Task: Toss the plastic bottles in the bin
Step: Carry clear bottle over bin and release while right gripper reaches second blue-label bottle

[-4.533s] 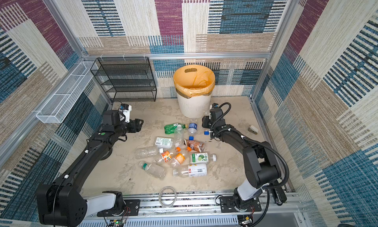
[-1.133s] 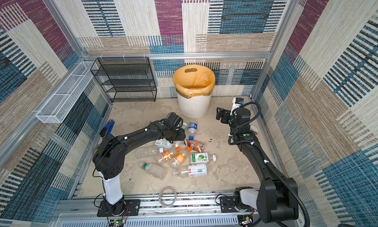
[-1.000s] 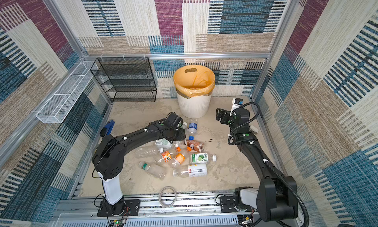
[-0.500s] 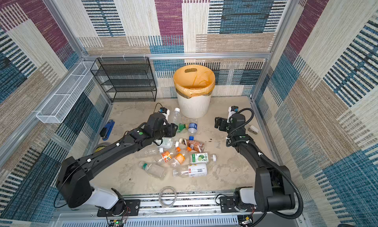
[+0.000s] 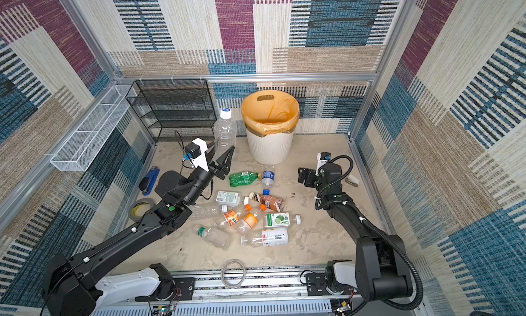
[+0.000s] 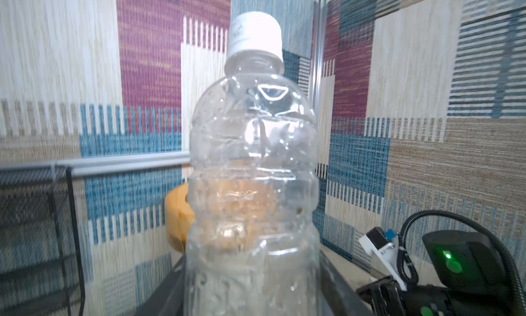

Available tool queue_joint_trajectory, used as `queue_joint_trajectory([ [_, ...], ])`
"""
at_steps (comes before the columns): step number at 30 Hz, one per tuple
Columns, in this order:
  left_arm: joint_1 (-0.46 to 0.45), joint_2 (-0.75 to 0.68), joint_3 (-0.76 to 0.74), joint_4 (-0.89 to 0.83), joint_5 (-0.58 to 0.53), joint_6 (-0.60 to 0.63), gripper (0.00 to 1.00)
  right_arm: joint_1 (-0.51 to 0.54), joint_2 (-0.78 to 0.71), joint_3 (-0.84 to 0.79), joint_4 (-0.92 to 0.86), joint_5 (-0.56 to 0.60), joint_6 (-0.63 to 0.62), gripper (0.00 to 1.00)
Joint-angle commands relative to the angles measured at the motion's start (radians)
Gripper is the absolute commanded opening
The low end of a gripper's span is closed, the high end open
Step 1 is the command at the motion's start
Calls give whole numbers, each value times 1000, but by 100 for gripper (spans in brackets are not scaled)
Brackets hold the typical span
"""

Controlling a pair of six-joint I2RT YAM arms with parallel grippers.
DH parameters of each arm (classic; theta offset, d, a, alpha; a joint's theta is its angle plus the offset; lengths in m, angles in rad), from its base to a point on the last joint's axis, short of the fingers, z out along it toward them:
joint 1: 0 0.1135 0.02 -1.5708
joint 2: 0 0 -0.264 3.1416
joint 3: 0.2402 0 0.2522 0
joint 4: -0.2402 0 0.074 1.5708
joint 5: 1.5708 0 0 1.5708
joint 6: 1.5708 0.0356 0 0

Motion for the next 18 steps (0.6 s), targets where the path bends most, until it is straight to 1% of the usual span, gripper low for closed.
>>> queue_joint_trajectory([
  [1,2,54,117,174,90,111,58,0,-19,-13,68,-7,18,92],
  [2,5,98,192,133,88,98,57,2,-18,-15,74,-13,22,92],
  [3,8,151,283,57,81,81,57,3,-16,-15,78,-17,26,92],
  [4,15,216,404,-66,73,50,57,6,-12,-12,78,-21,32,92],
  [6,48,403,729,-407,78,-57,60,16,0,0,72,-30,40,91],
  [7,69,509,909,-586,112,-112,63,25,6,6,67,-30,41,91],
  [8,92,636,1129,-784,150,-167,66,35,7,10,62,-30,40,91],
  [10,134,883,1563,-1115,246,-256,77,57,5,11,54,-32,42,91],
  [11,156,1015,1812,-1265,287,-304,86,69,0,11,48,-30,44,91],
  [12,172,1110,2000,-1361,305,-334,94,78,-7,11,38,-28,45,91],
  [13,184,1182,2150,-1427,325,-347,99,85,-16,11,27,-28,50,90],
  [14,194,1220,2254,-1469,328,-349,99,93,-30,9,17,-32,51,91],
  [15,202,1188,2197,-1455,330,-347,99,98,-44,6,14,-32,51,91],
  [16,205,1133,2098,-1417,323,-335,99,102,-57,1,12,-32,52,91],
  [17,206,1059,1964,-1348,321,-316,99,104,-65,-1,9,-33,50,91],
  [18,206,956,1769,-1224,318,-302,99,105,-68,2,3,-35,45,91],
])
